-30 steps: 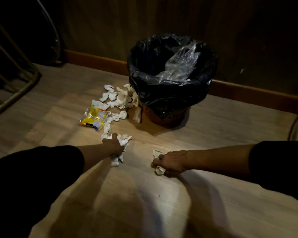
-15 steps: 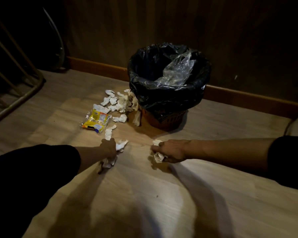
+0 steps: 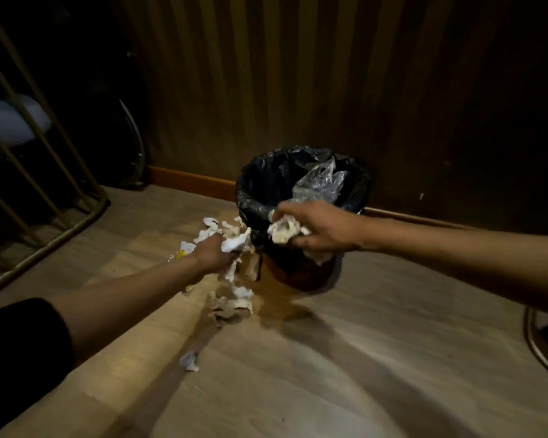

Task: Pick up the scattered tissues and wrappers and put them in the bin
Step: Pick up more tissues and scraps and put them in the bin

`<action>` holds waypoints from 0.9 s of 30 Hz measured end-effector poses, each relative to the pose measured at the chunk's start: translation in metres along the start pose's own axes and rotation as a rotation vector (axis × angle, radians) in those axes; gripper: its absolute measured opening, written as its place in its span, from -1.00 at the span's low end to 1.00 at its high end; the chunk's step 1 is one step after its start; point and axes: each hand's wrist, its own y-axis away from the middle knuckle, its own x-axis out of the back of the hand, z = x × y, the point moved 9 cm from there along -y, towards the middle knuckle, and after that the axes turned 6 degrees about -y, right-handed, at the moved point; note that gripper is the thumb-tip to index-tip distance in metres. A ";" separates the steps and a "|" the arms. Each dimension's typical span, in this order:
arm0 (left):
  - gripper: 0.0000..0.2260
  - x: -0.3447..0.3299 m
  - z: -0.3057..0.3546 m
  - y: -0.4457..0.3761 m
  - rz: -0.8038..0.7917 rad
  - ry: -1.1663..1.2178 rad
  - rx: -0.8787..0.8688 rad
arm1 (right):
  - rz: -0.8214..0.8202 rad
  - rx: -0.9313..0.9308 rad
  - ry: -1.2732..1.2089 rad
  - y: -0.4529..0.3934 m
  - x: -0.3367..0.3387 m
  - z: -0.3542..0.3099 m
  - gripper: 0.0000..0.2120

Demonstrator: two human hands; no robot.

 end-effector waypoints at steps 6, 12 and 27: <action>-0.65 0.107 0.045 -0.001 0.205 0.098 0.007 | 0.249 -0.261 -0.077 -0.011 0.073 0.050 -0.56; -0.73 0.159 0.115 0.004 0.276 0.160 -0.037 | 0.358 -0.537 -0.350 -0.016 0.092 0.095 -0.76; -0.04 0.121 0.183 -0.030 0.142 0.373 -0.048 | 0.354 -0.902 -0.638 0.003 0.094 0.123 -0.44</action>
